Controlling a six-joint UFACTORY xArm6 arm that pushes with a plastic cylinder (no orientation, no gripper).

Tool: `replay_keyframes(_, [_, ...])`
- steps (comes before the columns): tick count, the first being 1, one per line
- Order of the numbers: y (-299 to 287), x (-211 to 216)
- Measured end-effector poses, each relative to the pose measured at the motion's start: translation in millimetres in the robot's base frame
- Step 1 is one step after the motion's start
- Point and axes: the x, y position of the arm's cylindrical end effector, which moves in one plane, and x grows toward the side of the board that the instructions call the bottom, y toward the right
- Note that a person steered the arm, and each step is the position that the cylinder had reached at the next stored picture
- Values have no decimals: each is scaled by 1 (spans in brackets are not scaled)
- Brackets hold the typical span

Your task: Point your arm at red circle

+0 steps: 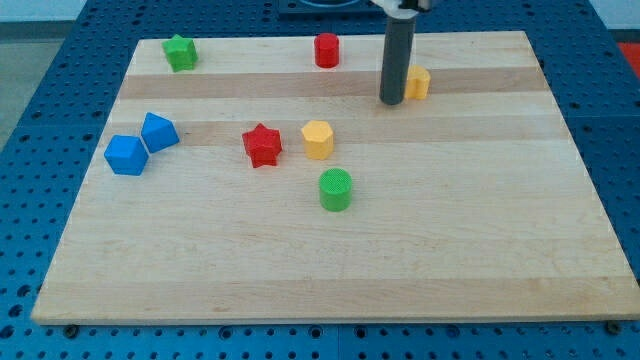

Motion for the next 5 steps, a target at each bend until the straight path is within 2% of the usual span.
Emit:
replay_keyframes(2, [47,-29])
replay_keyframes(3, [66,-31])
replay_keyframes(4, [70,-9])
replay_keyframes(5, [78,-14])
